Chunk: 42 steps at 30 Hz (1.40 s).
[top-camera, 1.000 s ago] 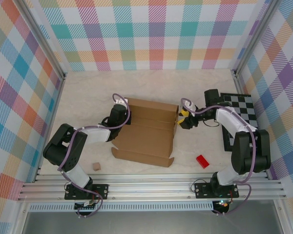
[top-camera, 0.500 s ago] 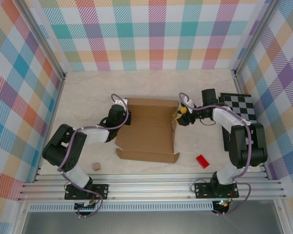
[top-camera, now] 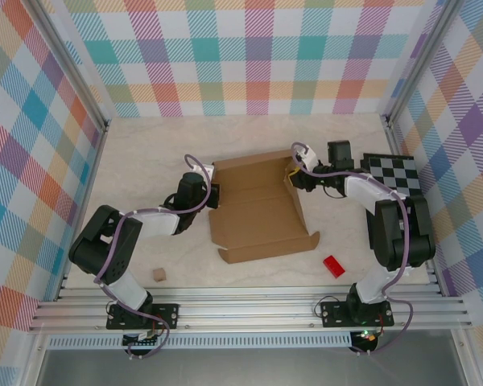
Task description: Fold the paper box
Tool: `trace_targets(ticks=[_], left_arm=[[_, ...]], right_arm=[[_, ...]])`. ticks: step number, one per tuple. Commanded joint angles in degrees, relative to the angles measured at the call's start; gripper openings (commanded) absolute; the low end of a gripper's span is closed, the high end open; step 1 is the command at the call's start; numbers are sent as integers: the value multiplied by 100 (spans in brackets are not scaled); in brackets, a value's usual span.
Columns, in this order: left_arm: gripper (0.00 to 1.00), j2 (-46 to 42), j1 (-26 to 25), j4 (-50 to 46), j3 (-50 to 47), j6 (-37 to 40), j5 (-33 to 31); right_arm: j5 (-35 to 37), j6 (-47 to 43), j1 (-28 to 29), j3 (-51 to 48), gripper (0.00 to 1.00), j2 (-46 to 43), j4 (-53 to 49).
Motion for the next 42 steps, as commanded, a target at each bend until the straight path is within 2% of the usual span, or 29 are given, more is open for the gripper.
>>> trace_targets(ticks=[1, 5, 6, 8, 9, 11, 14, 17, 19, 21, 25, 30, 33, 35, 37, 39, 42], left_arm=[[0, -210, -233, 406, 147, 92, 1322], [0, -226, -233, 403, 200, 19, 1357], [0, -240, -233, 394, 207, -9, 1372], [0, -297, -233, 275, 262, -61, 1347], [0, -327, -233, 80, 328, -87, 1219], [0, -351, -233, -326, 457, -123, 783], [0, -393, -233, -760, 497, -171, -250], [0, -460, -183, -902, 415, -137, -1033], [0, -475, -125, -862, 367, -124, -1145], [0, -457, -101, -720, 334, 35, -979], [0, -413, -92, -769, 410, 111, -1071], [0, -490, -92, -822, 386, 43, -1461], [0, -527, -67, -879, 372, 31, -1799], [0, -512, -8, -928, 396, -16, -1835], [0, -464, 28, -946, 423, -59, -1793], [0, -426, 39, -913, 430, -93, -1738], [0, -387, 40, -906, 453, -128, -1709]], right_arm=[[141, 310, 208, 58, 21, 155, 275], [281, 391, 217, 39, 19, 142, 361], [220, 357, 215, 23, 21, 138, 370], [-13, 173, 202, 20, 37, 128, 277], [-132, 10, 164, 43, 39, 110, 124], [-281, -104, 15, 83, 41, 64, -111], [-674, -47, -460, 42, 46, -108, -358], [-1047, -280, -956, -45, 49, -352, -784], [-1208, -463, -1172, -170, 50, -544, -942], [-1387, -422, -1331, -388, 52, -743, -734], [-1384, -71, -1343, -444, 53, -876, -437], [-197, 878, -1337, -876, 53, -1369, -80], [590, 2038, -1329, -1071, 51, -1900, -111], [854, 2978, -1268, -1055, 43, -2208, -533], [1213, 3415, -979, -1060, 38, -2539, -1044], [1632, 3575, -434, -1101, 36, -2805, -1479], [1787, 4126, 330, -1313, 31, -2881, -1515]])
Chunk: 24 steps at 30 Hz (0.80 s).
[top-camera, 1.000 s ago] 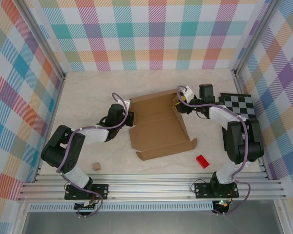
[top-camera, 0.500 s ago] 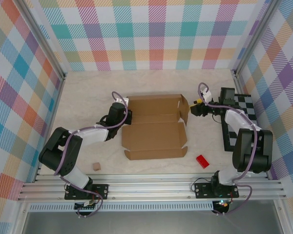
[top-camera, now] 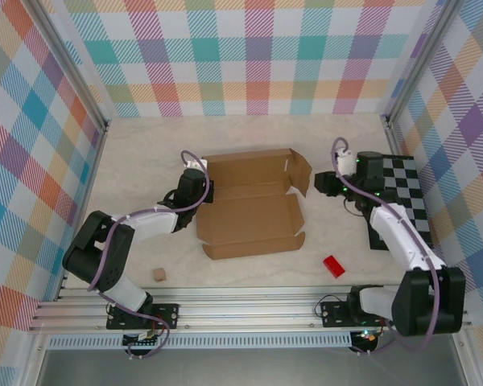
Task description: Fold the paper box
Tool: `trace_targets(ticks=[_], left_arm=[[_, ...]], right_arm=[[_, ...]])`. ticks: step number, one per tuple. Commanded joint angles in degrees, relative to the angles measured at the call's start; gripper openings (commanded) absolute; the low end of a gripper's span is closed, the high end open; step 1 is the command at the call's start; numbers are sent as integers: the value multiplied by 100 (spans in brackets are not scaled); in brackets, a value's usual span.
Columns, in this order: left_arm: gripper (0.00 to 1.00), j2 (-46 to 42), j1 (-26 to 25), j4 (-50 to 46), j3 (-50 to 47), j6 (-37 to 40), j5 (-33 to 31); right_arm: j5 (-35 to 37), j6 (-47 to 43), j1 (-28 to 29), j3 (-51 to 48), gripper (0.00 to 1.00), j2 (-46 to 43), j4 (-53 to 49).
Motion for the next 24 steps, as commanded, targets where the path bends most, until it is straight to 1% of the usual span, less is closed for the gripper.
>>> trace_targets(ticks=[1, 3, 5, 8, 12, 16, 21, 24], left_arm=[[0, -22, 57, -35, 173, -65, -140], [0, -23, 59, -42, 169, -69, -141], [0, -47, 61, -43, 173, -68, -129], [0, -87, 57, -56, 140, -51, -92], [0, -137, 57, -15, 69, -35, -36], [0, -138, 59, 141, -26, -33, 126], [0, -111, 66, 313, -104, -2, 293], [0, -111, 73, 326, -114, 10, 278]], right_arm=[[355, 1134, 682, -299, 31, 59, -371], [499, 1328, 1070, -399, 30, 422, -100], [667, 1388, 1319, -404, 30, 883, 136], [714, 1544, 1407, -337, 28, 1594, 483], [1203, 1623, 1407, -274, 27, 2204, 742], [1804, 1946, 1384, -273, 27, 2565, 720], [2012, 2725, 1243, -629, 28, 2676, 980], [1950, 3097, 1094, -780, 28, 2549, 1003]])
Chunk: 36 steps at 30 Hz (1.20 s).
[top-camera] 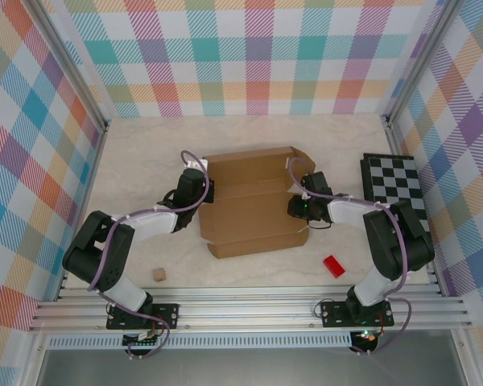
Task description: Fold the paper box
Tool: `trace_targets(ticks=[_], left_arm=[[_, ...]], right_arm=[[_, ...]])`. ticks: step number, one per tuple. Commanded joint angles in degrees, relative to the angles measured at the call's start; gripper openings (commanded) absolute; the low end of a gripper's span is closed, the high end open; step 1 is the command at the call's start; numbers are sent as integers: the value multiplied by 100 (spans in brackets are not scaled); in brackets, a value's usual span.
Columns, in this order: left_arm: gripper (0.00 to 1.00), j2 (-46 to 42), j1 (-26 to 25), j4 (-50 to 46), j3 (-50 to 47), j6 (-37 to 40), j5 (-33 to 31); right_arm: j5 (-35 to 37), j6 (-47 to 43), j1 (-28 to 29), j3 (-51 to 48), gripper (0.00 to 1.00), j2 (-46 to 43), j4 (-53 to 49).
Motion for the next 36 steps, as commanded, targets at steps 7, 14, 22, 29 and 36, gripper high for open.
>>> trace_targets(ticks=[7, 14, 22, 29, 36], left_arm=[[0, -85, 72, 288, -147, -1, 52], [0, -41, 81, 368, -202, -54, 64], [0, -50, 81, 318, -185, -71, 35], [0, -158, 132, 249, -104, -200, 346], [0, -310, 219, -533, 378, -574, 716]], right_arm=[[-1135, 1895, -981, -889, 27, -11, 974], [-1525, 3416, -1381, -1523, 26, 215, 1896], [-868, 2231, -1489, -1006, 27, -904, 456], [949, -142, -1523, -18, 30, -2075, -1117], [390, -3639, -1524, 299, 39, -1505, -235]])
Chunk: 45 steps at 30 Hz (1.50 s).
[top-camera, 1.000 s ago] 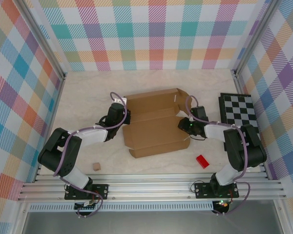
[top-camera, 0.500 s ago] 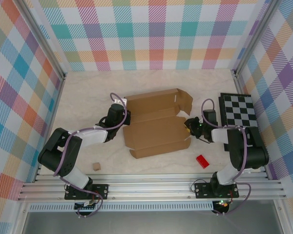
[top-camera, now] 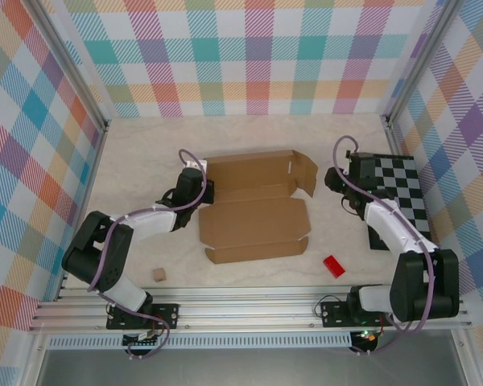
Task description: Fold the paper box
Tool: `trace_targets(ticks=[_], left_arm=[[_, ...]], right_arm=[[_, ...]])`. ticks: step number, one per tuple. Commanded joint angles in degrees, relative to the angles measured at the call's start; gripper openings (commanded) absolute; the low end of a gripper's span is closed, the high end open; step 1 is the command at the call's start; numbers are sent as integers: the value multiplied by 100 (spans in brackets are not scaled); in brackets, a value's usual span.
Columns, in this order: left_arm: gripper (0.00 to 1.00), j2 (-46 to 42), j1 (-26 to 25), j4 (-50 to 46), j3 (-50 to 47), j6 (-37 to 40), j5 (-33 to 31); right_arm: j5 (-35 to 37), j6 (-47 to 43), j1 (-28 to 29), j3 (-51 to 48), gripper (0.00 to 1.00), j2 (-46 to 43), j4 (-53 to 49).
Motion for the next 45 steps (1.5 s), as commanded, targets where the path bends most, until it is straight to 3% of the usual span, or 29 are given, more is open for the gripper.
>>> trace_targets(ticks=[1, 5, 12, 14, 19, 26, 33, 39, 45], left_arm=[[0, -280, 143, -149, 232, -311, 345], [0, -361, 273, -113, 186, -338, 522], [0, -556, 491, -13, 97, -288, 828], [0, -584, 508, 36, 69, -278, 897], [0, -558, 530, 102, 76, -268, 1036], [0, -534, 552, 186, 130, -268, 1223], [0, -443, 557, 265, 149, -253, 1380], [0, -443, 522, 454, -18, -50, 1454], [0, -400, 139, 898, -445, 574, 821]], right_arm=[[-443, -2449, -20, -128, 39, 353, 388], [-1592, -3470, -150, -182, 41, 485, 778], [-3037, -3818, -895, 314, 41, 674, 697], [-3250, -3998, -994, 568, 41, 868, 494], [-4535, -4706, -992, 1177, 41, 1279, -277], [-4645, -5386, -658, 1367, 42, 1469, -794], [-5523, -5854, -546, 1429, 41, 1528, -1230], [-5280, -5851, -307, 1662, 41, 1734, -1364], [-4668, -5478, 110, 1471, 41, 1814, -825]])
